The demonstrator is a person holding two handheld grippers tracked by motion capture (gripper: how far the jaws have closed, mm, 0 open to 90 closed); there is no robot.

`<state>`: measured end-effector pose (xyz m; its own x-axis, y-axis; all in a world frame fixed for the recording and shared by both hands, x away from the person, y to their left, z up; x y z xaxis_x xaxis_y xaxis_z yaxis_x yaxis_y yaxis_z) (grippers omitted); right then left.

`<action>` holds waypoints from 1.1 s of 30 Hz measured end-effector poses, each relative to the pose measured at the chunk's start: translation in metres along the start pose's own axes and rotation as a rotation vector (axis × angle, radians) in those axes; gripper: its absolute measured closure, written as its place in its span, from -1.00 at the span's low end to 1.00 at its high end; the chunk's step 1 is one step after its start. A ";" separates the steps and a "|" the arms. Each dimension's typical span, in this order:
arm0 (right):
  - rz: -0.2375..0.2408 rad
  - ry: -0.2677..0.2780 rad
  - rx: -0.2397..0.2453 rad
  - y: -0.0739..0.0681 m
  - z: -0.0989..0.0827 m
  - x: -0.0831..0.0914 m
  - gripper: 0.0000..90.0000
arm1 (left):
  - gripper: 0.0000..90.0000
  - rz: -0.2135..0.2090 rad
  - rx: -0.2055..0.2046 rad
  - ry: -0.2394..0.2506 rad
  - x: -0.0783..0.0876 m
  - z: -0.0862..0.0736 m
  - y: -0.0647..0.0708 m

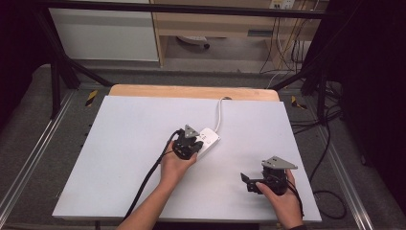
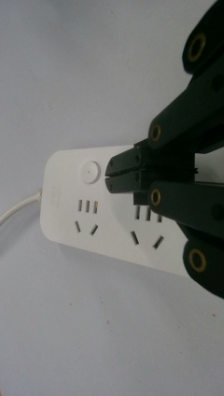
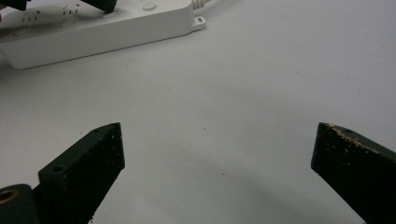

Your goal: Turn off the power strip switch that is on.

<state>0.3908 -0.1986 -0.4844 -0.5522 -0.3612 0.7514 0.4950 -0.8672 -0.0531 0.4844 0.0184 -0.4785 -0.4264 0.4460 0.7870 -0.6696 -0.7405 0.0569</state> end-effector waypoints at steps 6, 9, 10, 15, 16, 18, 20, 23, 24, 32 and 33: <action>0.001 0.003 -0.003 0.000 0.000 0.000 -0.92 | 1.00 -0.001 -0.002 0.001 0.000 0.000 0.000; 0.001 0.006 -0.005 0.000 0.001 0.001 -0.92 | 1.00 -0.004 -0.004 0.002 0.000 0.000 0.000; -0.001 0.007 -0.005 0.001 0.001 0.001 -0.92 | 1.00 -0.006 -0.007 0.002 0.001 0.000 0.000; -0.001 0.007 -0.004 0.001 0.001 0.002 -0.92 | 1.00 -0.040 0.005 -0.001 0.001 0.000 -0.001; 0.000 0.009 -0.006 0.001 0.001 0.002 -0.92 | 1.00 -0.047 0.006 -0.004 0.002 0.000 -0.001; 0.001 0.010 -0.009 0.001 0.001 0.002 -0.92 | 1.00 -0.044 -0.001 -0.004 0.002 -0.001 0.000; 0.000 0.009 -0.006 0.001 0.001 0.002 -0.92 | 1.00 -0.044 -0.004 -0.004 0.002 -0.001 0.001; 0.000 0.009 -0.008 0.001 0.001 0.002 -0.92 | 1.00 -0.048 -0.011 0.018 0.004 0.001 0.003; 0.000 0.010 -0.008 0.001 0.001 0.003 -0.92 | 1.00 -0.056 -0.001 0.025 0.005 0.002 0.004; -0.002 0.010 -0.007 0.001 0.001 0.003 -0.92 | 0.95 -0.064 0.012 0.045 0.013 0.004 0.001; -0.003 0.009 -0.004 0.001 0.001 0.003 -0.92 | 0.75 -0.071 0.012 0.045 0.013 0.004 0.000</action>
Point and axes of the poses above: each handheld gripper's, and its own axes: x roughly backward along the jaws, z roughly out of its top, y roughly to its right, the point moved 8 cm from there along -x, roughly forward along the jaws, and after that the axes turned 13 degrees about -y, right-handed, at the moved point
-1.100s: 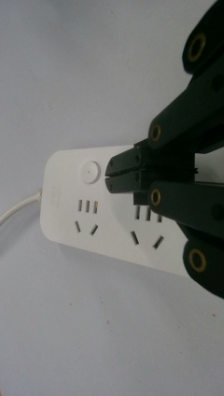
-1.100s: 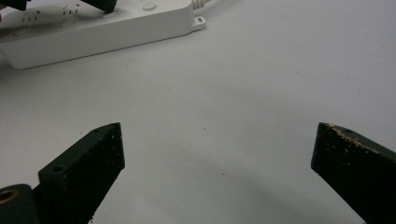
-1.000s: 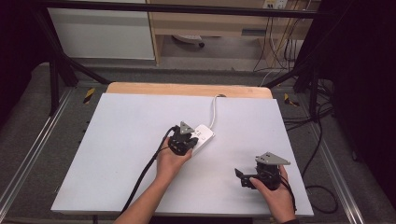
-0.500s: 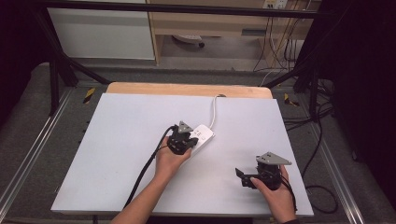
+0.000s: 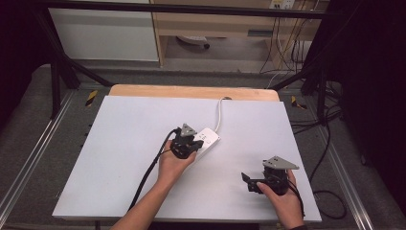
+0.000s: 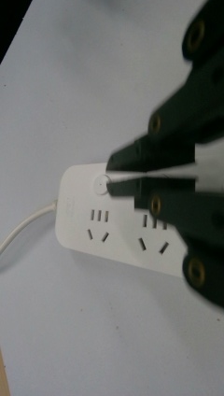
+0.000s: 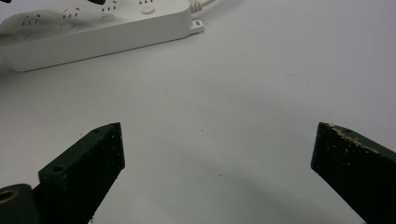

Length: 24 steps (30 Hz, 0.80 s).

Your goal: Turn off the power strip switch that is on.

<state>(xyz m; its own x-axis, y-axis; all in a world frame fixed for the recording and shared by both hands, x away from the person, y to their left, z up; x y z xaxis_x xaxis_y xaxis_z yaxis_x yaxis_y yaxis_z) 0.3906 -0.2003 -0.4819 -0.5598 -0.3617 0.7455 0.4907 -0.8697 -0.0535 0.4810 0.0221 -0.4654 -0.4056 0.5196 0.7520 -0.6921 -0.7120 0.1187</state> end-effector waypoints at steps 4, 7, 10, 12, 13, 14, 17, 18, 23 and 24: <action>-0.001 0.001 0.005 0.000 0.000 0.000 -0.92 | 0.68 0.006 -0.004 0.023 0.005 0.002 -0.002; -0.002 0.001 0.005 0.000 0.000 0.000 -0.92 | 0.58 0.009 -0.014 0.031 0.008 0.003 -0.004; -0.002 0.000 0.007 0.000 0.000 0.000 -0.92 | 0.49 0.012 -0.018 0.034 0.009 0.002 -0.005; -0.002 -0.001 0.004 0.000 0.000 0.000 -0.92 | 0.39 0.007 -0.012 0.038 0.010 0.003 -0.006; -0.002 -0.001 0.006 0.000 0.000 0.000 -0.92 | 0.32 0.000 -0.003 0.044 0.011 0.003 -0.006; -0.002 -0.001 0.007 0.000 0.000 0.000 -0.92 | 0.28 -0.002 -0.002 0.047 0.012 0.003 -0.006; -0.001 0.000 0.001 0.000 0.000 0.000 -0.92 | 0.17 -0.012 0.002 0.062 0.015 0.005 -0.006; -0.002 0.000 -0.001 0.000 0.000 0.000 -0.92 | 0.14 -0.018 -0.008 0.064 0.016 0.005 -0.006; -0.002 -0.001 0.007 0.000 0.000 0.000 -0.92 | -0.09 -0.041 -0.031 0.065 0.020 0.004 -0.002; -0.002 -0.002 0.006 0.000 0.000 0.000 -0.92 | -0.14 -0.037 -0.038 0.069 0.022 0.004 -0.002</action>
Point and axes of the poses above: each handheld gripper's, and its own axes: x roughly backward along the jaws, z roughly out of its top, y roughly to its right, the point moved 8 cm from there along -x, roughly forward along the jaws, and after that the axes turned 13 degrees about -y, right-handed, at the moved point
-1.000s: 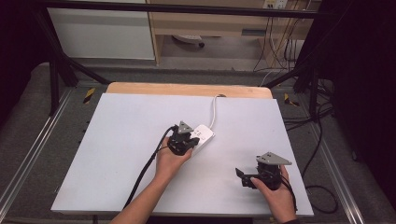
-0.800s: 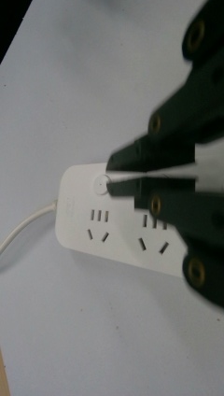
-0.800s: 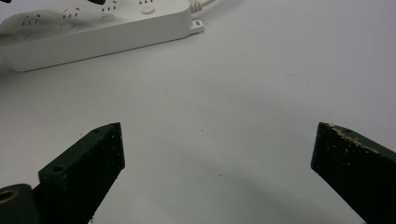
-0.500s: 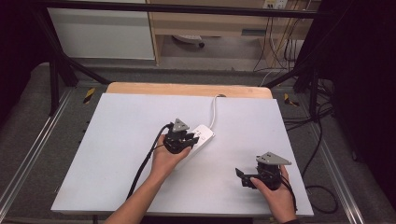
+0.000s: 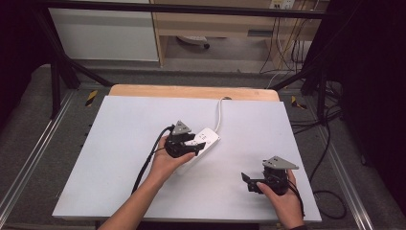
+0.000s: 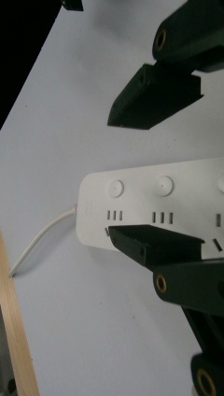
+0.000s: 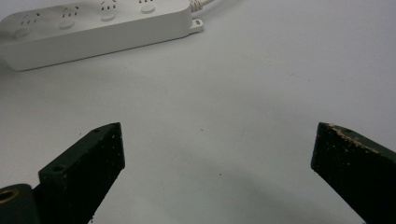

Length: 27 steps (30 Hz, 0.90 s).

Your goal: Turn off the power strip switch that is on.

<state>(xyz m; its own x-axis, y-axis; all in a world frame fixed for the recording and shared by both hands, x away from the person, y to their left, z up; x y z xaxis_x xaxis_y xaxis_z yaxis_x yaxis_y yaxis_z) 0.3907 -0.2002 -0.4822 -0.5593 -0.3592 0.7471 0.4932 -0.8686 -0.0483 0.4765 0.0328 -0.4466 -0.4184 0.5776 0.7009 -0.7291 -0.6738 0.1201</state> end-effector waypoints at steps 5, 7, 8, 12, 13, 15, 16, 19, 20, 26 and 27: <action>-0.001 -0.001 0.000 0.000 0.000 0.000 -0.92 | -0.47 0.006 -0.008 0.020 0.004 0.002 0.002; -0.001 -0.001 0.000 0.000 0.000 0.000 -0.92 | -0.62 0.020 0.001 0.022 0.005 0.003 0.002; -0.001 0.000 0.001 0.000 0.000 0.000 -0.92 | -0.67 0.019 0.008 0.021 0.006 0.003 0.002; 0.000 0.000 0.002 0.000 0.000 0.000 -0.92 | -0.70 0.031 0.004 0.013 0.010 0.002 0.003; 0.000 -0.001 -0.001 0.000 0.000 0.000 -0.92 | -0.70 0.029 0.013 0.015 0.011 0.002 0.002; 0.000 0.000 0.001 0.000 0.000 0.000 -0.92 | -0.71 0.030 0.013 0.023 0.015 0.002 0.002; 0.000 0.000 0.001 0.000 0.000 0.000 -0.92 | -0.71 0.027 0.011 0.025 0.016 0.002 0.003; 0.000 0.001 0.000 0.000 0.000 0.000 -0.92 | -0.76 0.017 0.004 0.028 0.022 0.002 0.004; 0.000 0.001 0.000 0.000 0.000 0.000 -0.92 | -0.77 0.018 0.003 0.028 0.024 0.002 0.004; -0.001 0.001 0.000 0.000 0.000 0.000 -0.92 | -0.80 0.025 -0.001 0.022 0.034 -0.001 0.001; -0.001 0.002 -0.001 0.000 0.000 0.000 -0.92 | -0.80 0.027 -0.001 0.021 0.036 -0.002 0.000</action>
Point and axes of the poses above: each handheld gripper's, and its own axes: x roughly backward along the jaws, z roughly out of its top, y roughly to its right, the point moved 8 cm from there along -x, roughly forward along the jaws, and after that the axes turned 13 degrees about -y, right-handed, at the moved point
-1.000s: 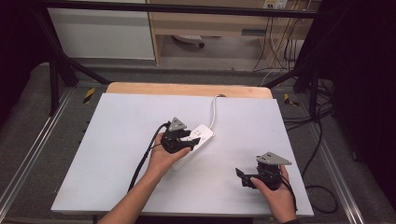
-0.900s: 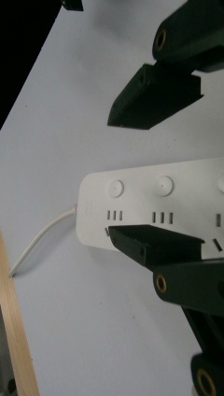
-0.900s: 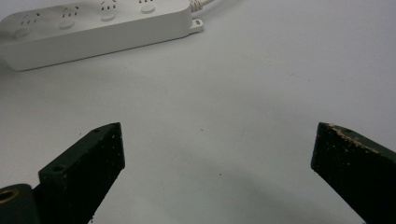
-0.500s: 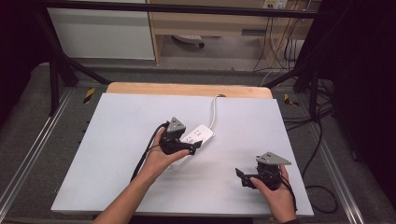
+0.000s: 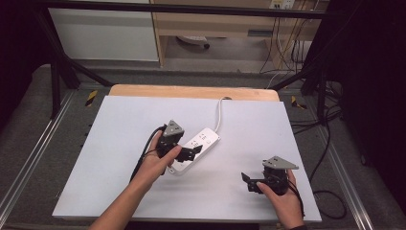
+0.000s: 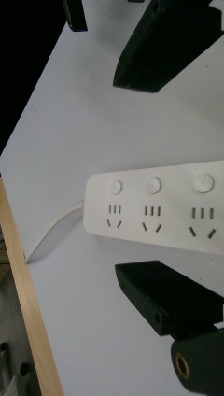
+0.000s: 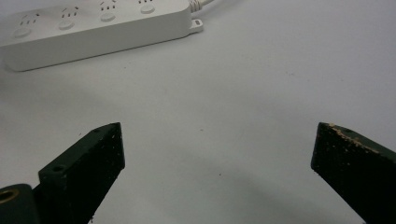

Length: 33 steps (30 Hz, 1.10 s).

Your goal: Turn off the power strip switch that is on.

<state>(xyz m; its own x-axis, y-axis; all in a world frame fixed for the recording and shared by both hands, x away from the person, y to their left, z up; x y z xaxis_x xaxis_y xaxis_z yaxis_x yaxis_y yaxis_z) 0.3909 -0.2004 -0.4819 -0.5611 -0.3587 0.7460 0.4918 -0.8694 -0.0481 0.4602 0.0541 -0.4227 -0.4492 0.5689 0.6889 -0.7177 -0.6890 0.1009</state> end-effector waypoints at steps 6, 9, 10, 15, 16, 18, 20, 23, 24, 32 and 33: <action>0.000 -0.002 0.001 0.000 0.000 0.000 -0.92 | -0.80 -0.005 0.002 0.008 0.012 -0.004 -0.004; 0.000 -0.002 0.002 0.000 0.000 0.000 -0.92 | -0.81 0.004 0.002 0.008 0.018 -0.008 -0.009; 0.000 -0.002 0.001 0.000 0.000 0.000 -0.92 | -0.81 0.006 0.006 0.010 0.020 -0.010 -0.011; -0.001 -0.005 0.000 0.000 -0.001 -0.001 -0.92 | -0.81 0.020 0.023 0.018 0.033 -0.022 -0.023; -0.001 -0.005 -0.002 -0.001 -0.001 -0.001 -0.92 | -0.81 0.023 0.031 0.023 0.036 -0.024 -0.025; -0.001 -0.005 -0.002 -0.001 -0.001 0.000 -0.92 | -0.81 0.024 0.046 0.030 0.042 -0.029 -0.030; -0.002 -0.005 -0.002 0.000 -0.001 -0.001 -0.92 | -0.81 0.032 0.059 0.039 0.048 -0.035 -0.036; -0.002 -0.004 -0.001 0.000 -0.001 -0.001 -0.92 | -0.82 0.042 0.076 0.041 0.057 -0.045 -0.046; -0.001 -0.005 -0.002 0.000 -0.001 -0.001 -0.92 | -0.82 0.048 0.089 0.047 0.060 -0.048 -0.050; -0.005 -0.007 -0.009 0.000 -0.001 -0.002 -0.92 | -0.82 0.082 0.176 0.078 0.084 -0.079 -0.074; -0.008 -0.007 -0.006 0.001 -0.001 -0.002 -0.92 | -0.81 0.087 0.185 0.082 0.087 -0.083 -0.077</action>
<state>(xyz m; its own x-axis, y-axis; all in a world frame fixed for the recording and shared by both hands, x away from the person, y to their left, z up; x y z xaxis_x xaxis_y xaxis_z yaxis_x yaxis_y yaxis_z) 0.3914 -0.2009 -0.4842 -0.5606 -0.3490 0.7510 0.4828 -0.8745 -0.0461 0.4319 0.1944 -0.4303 -0.5523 0.5328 0.6412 -0.5677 -0.8036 0.1788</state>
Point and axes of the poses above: each handheld gripper's, and its own axes: x roughly backward along the jaws, z roughly out of its top, y roughly to its right, the point moved 8 cm from there along -x, roughly forward along the jaws, and after that the axes turned 13 degrees about -y, right-handed, at the moved point
